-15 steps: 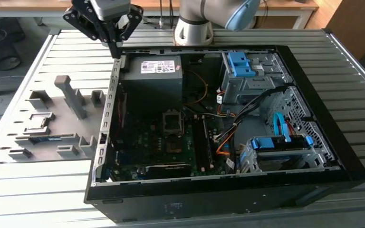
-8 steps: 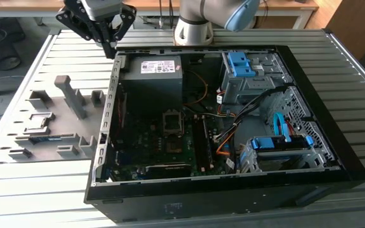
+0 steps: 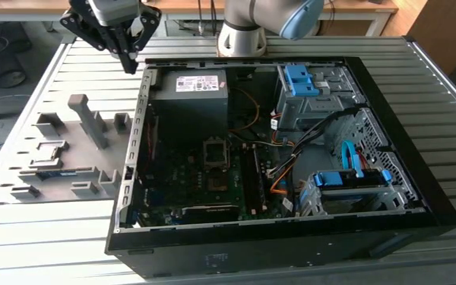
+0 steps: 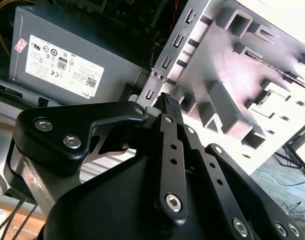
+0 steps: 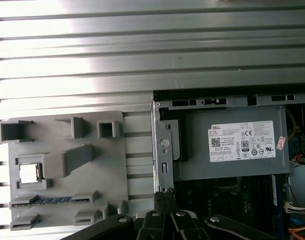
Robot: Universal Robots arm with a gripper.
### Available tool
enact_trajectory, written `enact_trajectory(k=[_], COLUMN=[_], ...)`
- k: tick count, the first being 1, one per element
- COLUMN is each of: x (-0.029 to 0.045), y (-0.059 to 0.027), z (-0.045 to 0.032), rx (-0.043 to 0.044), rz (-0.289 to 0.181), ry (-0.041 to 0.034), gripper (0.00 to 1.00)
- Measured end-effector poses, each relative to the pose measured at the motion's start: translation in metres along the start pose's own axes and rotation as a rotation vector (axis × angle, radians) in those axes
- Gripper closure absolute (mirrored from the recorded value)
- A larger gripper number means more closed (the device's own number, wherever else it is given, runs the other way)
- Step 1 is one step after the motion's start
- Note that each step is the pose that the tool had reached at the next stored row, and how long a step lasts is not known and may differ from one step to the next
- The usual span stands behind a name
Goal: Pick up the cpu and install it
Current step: 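Reach for the cpu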
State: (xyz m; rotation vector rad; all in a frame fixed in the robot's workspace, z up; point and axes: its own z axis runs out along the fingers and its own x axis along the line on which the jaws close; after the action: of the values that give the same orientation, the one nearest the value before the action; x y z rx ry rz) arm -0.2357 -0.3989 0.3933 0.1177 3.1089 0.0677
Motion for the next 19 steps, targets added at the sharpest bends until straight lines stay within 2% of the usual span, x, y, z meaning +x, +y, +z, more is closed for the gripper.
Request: enact_trajectory(k=[19], x=[0.0283], y=[-0.0021], z=[-0.0009], rx=[-0.0001], rz=[0.0], ry=[-0.0006], gripper=[0.9])
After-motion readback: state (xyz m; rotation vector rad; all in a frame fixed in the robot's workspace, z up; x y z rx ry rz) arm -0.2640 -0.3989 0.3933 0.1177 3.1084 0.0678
